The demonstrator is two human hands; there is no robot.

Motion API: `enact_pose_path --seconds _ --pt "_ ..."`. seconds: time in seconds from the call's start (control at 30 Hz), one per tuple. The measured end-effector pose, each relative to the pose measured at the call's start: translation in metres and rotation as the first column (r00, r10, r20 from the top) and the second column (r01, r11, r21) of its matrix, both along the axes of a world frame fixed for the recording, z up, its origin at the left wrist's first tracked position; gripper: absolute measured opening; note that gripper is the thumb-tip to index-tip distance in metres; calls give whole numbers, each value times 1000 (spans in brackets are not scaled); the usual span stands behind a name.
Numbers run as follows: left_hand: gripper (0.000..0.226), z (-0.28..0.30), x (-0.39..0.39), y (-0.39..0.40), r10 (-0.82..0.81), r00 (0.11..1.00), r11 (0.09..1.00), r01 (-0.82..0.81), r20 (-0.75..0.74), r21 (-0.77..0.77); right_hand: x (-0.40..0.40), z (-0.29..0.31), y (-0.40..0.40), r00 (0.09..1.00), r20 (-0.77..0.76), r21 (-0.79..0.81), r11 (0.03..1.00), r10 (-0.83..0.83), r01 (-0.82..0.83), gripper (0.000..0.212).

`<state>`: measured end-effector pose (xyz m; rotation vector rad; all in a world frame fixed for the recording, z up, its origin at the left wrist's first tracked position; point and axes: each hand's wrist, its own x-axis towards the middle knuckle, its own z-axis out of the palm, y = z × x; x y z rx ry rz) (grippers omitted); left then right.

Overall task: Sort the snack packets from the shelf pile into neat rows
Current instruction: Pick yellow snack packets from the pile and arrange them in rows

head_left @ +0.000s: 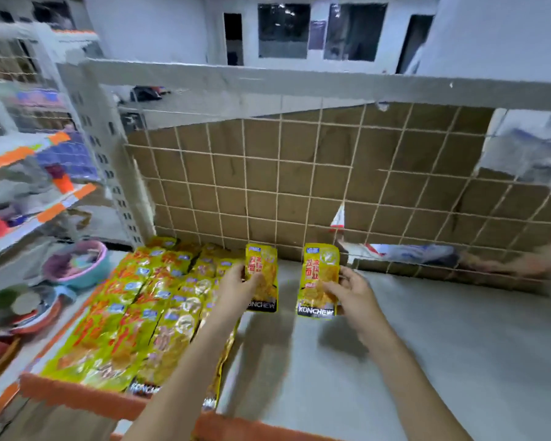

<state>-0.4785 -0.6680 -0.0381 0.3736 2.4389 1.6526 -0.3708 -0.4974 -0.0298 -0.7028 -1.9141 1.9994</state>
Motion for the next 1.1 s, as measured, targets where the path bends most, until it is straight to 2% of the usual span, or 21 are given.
enact_pose_path --seconds 0.1,0.2,0.3,0.37,0.47,0.6,0.73,0.8,0.93,1.0,1.1 --pt "3 -10 -23 17 -57 998 992 56 -9 -111 -17 -11 2 996 65 44 998 -58 55 22" --pt "20 -14 -36 29 -84 994 965 63 -69 -255 -40 -24 -4 983 149 149 985 -105 82 23" --pt "25 -9 -37 33 -118 987 913 63 -113 -404 -58 -29 -12 954 255 256 962 -160 93 27" --pt "38 -12 -36 35 -174 972 903 94 -158 -419 -65 -29 -18 940 298 284 956 -167 80 30" --pt "63 -18 -35 35 -220 956 872 103 -195 -478 -70 -26 -25 919 342 429 903 -195 32 27" --pt "62 -21 -31 33 -328 890 786 71 -317 -615 -65 -25 -31 900 398 609 785 -177 -115 42" --pt "51 -25 -36 27 -486 778 693 65 -399 -718 -64 -38 -34 854 472 751 607 -218 -260 57" --pt "47 -29 -39 21 -546 762 626 96 -348 -774 -63 -45 -37 852 474 779 557 -223 -287 57" --pt "57 -37 -48 8 -608 695 612 102 -384 -785 -57 -52 -40 869 437 865 372 -230 -337 50" --pt "62 -36 -51 5 -637 677 570 91 -370 -817 -57 -53 -44 873 441 869 342 -209 -357 48" --pt "63 -36 -54 5 -646 661 558 68 -381 -827 -58 -54 -48 871 443 875 314 -211 -369 49"
